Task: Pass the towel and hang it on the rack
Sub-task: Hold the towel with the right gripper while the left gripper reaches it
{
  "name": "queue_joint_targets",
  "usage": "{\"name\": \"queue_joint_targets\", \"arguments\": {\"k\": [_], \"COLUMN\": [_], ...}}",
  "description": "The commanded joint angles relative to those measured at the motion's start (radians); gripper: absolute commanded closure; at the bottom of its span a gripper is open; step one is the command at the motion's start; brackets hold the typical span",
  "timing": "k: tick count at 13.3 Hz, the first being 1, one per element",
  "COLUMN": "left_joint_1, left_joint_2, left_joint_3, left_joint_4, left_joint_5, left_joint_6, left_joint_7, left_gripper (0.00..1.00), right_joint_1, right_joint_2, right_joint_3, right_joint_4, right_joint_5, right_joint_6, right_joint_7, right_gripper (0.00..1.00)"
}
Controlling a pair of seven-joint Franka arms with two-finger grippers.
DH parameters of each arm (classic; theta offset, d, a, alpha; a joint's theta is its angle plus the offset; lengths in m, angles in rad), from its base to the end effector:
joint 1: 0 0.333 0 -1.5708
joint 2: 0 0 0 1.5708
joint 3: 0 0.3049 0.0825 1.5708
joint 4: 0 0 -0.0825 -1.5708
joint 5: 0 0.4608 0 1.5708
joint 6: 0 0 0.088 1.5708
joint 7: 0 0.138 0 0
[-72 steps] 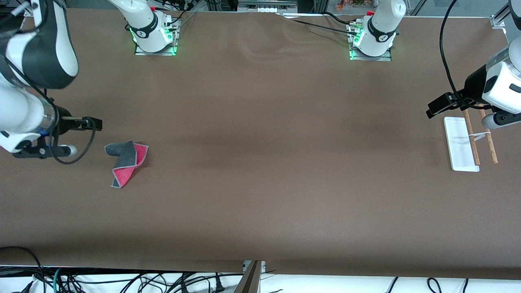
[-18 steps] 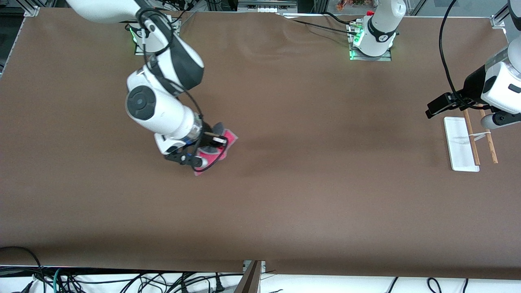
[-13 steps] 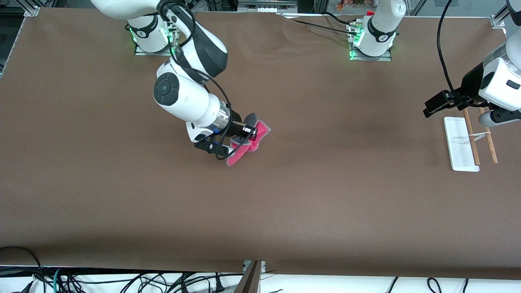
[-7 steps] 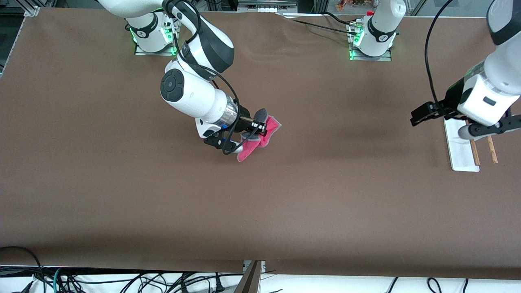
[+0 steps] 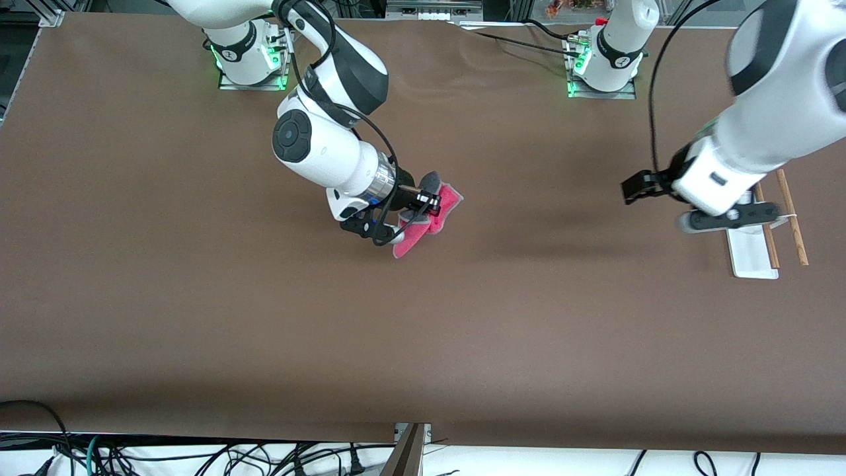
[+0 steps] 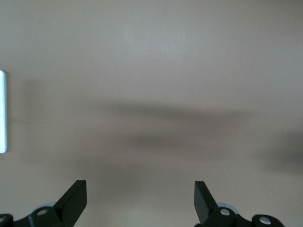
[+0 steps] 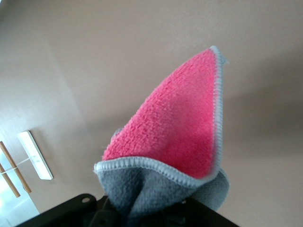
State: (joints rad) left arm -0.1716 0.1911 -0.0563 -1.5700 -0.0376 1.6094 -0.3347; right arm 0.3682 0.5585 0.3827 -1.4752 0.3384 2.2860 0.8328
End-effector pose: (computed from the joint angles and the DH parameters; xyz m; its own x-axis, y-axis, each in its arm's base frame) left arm 0.6550 -0.1550 0.4612 0.9813 0.1100 -0.1581 0.1107 -0.9938 -0.0046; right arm 0.6051 0.5265 0.3362 0.9327 -0.2838 -0.2225 -0.3578 -0.8054 -0.4725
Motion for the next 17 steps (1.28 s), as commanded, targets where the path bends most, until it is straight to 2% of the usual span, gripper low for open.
{"name": "queue_joint_targets", "arguments": {"k": [1,4,8,10,15,17], "left_joint_1": [-0.008,-0.002,0.006,0.004,-0.006,-0.028], "left_joint_2": [-0.009,0.002,0.028,0.056,0.160,0.172], "left_joint_3": [0.010,0.012,0.012,0.012,0.012,0.012], "left_joint_4": [-0.047,-0.048,-0.051,-0.059,-0.076,-0.117], "left_joint_5": [-0.004,-0.045,-0.322,-0.506,-0.835,-0.909], "left_joint_6": [0.038,0.058,0.079,0.099,0.153,0.226], "left_joint_7": [0.168,0.269,0.270,0.275,0.356,0.367], "left_gripper": [0.00,0.00,0.00,0.00,0.00,0.00], "right_joint_1": [0.017,0.017,0.018,0.017,0.018,0.021], "right_joint_2": [0.014,0.014,0.014,0.014,0.014,0.020], "right_joint_3": [-0.004,-0.002,-0.002,-0.002,-0.002,-0.002], "right_joint_4": [0.030,0.039,0.049,0.050,0.052,0.070], "right_joint_5": [0.019,0.022,0.022,0.022,0.051,0.053], "right_joint_6": [0.013,0.020,0.020,0.020,0.021,0.021], "right_joint_7": [0.014,0.014,0.045,0.048,0.049,0.057], "right_gripper": [1.00,1.00,1.00,1.00,1.00,1.00]}}
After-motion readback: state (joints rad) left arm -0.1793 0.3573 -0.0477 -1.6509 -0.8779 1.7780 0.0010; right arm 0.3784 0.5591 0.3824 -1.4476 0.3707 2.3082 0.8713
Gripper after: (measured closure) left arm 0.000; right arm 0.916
